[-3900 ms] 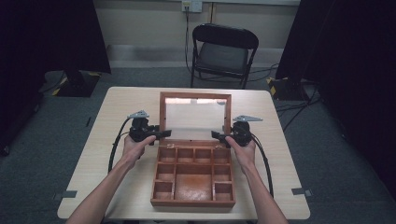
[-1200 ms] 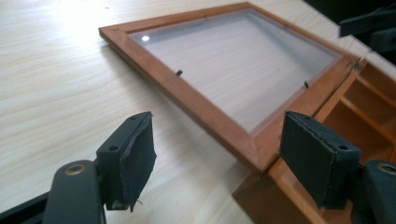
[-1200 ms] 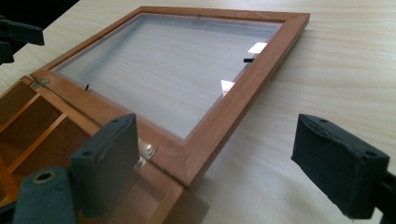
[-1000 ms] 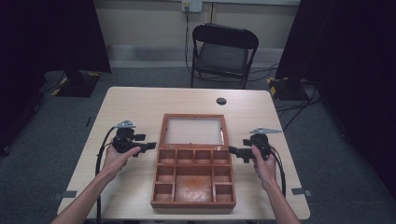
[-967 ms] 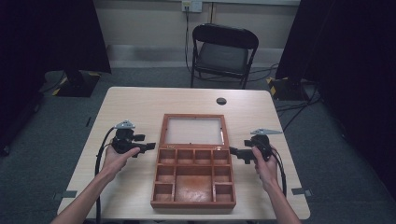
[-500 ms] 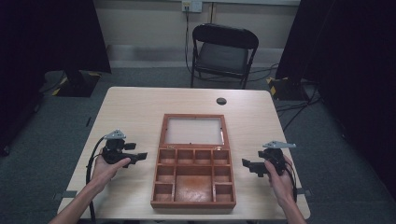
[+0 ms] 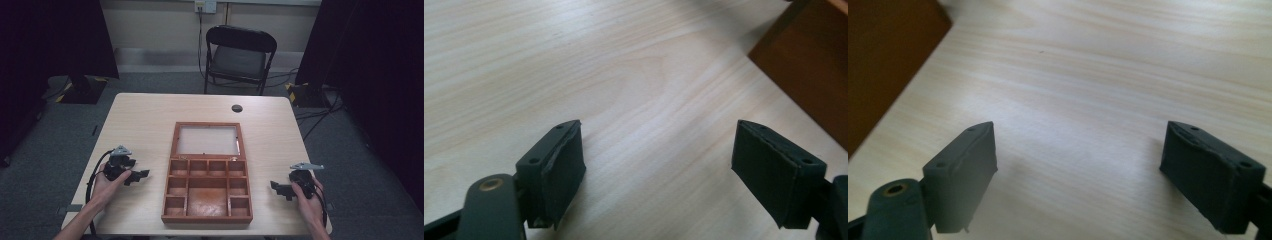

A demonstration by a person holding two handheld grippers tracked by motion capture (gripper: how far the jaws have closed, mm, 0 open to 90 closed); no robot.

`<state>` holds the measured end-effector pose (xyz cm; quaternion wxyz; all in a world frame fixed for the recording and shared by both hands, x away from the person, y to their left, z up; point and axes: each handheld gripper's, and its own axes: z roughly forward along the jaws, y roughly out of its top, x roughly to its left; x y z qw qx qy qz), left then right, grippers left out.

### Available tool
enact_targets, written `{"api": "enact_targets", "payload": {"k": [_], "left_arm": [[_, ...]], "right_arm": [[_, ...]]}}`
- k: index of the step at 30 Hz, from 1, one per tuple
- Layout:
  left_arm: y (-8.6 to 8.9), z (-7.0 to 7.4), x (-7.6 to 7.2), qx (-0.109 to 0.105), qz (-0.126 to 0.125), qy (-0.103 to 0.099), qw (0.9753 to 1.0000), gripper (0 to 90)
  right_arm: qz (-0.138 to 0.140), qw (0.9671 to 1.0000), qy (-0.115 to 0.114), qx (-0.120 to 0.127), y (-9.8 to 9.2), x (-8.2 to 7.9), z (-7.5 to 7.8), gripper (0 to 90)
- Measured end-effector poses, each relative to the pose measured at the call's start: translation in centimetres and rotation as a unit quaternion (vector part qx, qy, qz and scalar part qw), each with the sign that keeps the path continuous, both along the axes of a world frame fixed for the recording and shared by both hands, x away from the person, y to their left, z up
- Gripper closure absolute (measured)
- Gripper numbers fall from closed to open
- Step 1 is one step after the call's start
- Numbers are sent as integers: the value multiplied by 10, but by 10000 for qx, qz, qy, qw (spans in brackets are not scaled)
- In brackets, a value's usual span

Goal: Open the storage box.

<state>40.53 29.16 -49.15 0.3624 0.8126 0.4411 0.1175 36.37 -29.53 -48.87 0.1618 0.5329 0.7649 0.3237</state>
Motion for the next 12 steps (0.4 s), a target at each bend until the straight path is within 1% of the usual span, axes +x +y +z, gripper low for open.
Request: {"api": "enact_targets", "payload": {"k": [1, 2, 3, 4, 5, 6, 7, 12], "left_arm": [[-1, -1, -1, -68, 124, -61, 9999, 202], [-2, -3, -2, 39, 216, -212, 9995, 203], [-5, -5, -3, 270, 167, -395, 9987, 204], [-7, -8, -4, 426, 120, -542, 9975, 198], [-8, -9, -5, 381, 147, -605, 9973, 177], [-7, -10, -5, 364, 154, -628, 9972, 159], [-7, -10, -5, 361, 157, -624, 9973, 159], [-8, -10, -5, 358, 162, -622, 9973, 158]], "right_arm": [[-36, 9998, -84, -181, -1, 0, -1, 138], [-65, 9995, -125, -277, 0, -1, -2, 137], [-33, 9990, -215, -390, 0, -1, -4, 135], [-61, 9984, -286, -489, 1, -1, -5, 106], [-94, 9984, -341, -448, 1, -1, -7, 77], [-158, 9982, -412, -408, 2, -1, -9, 48], [-163, 9978, -500, -394, 2, -1, -12, 27], [-171, 9978, -496, -397, 2, -1, -12, 24]]}}
